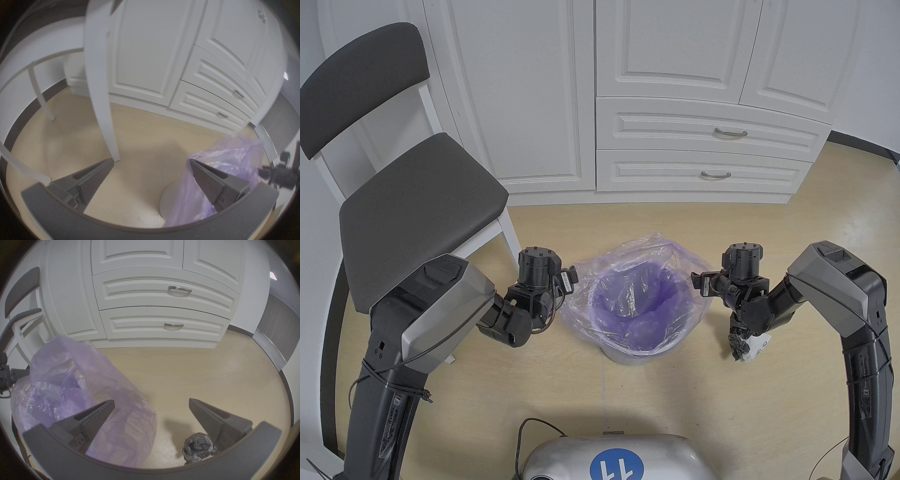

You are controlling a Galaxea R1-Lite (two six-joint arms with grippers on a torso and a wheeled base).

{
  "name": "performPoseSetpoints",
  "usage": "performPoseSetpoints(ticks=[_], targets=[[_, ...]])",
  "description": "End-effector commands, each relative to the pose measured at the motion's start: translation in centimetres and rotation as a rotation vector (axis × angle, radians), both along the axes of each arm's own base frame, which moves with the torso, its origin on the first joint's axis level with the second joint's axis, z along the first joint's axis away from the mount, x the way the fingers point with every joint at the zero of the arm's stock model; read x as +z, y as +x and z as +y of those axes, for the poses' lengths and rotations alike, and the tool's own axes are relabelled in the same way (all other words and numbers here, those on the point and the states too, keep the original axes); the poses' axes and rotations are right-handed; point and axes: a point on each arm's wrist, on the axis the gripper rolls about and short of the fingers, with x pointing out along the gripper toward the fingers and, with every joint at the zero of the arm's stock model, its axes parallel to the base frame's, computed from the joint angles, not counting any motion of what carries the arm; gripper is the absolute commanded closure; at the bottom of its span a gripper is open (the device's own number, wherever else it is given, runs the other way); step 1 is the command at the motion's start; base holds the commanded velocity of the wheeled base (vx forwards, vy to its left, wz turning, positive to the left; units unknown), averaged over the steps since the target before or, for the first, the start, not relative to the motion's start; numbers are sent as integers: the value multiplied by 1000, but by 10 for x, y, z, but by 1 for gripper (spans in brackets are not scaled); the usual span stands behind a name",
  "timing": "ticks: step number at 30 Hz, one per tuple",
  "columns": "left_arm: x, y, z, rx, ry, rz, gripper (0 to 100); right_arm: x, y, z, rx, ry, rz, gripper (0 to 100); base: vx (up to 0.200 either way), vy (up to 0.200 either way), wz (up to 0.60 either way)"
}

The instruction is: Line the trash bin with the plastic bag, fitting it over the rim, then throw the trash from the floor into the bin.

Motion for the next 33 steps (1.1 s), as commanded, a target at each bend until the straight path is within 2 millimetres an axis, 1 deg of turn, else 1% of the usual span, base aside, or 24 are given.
performPoseSetpoints(ticks=[1,4,6,7,9,18,22,26,29,30,31,33], targets=[[-6,23,8,105,-75,1,0,-24,18,3,-48,12,-10,0,0,0,0],[-6,25,7,110,-92,-10,0,-28,31,2,-86,40,-46,0,0,0,0],[-6,25,7,110,-92,-10,0,-28,31,2,-86,40,-46,0,0,0,0],[-12,25,5,115,-86,-9,0,-34,40,1,-100,63,-64,0,0,0,0],[-15,25,4,115,-84,-6,0,-40,41,-2,-106,57,-44,0,0,0,0],[-31,31,-3,146,-59,-11,0,-54,49,-10,-139,78,19,0,0,0,0],[-35,31,-2,147,-32,-2,0,-57,51,-14,-151,77,46,0,0,0,0],[-34,28,2,145,11,40,0,-55,48,-17,-157,69,83,0,0,0,0],[-23,21,7,145,43,95,0,-48,42,-19,-158,60,100,0,0,0,0],[-23,21,7,145,43,95,0,-48,42,-19,-158,60,100,0,0,0,0],[-18,19,7,145,45,99,0,-42,37,-20,-152,57,110,0,0,0,0],[-14,19,8,145,42,95,0,-39,35,-20,-150,62,105,0,0,0,0]])
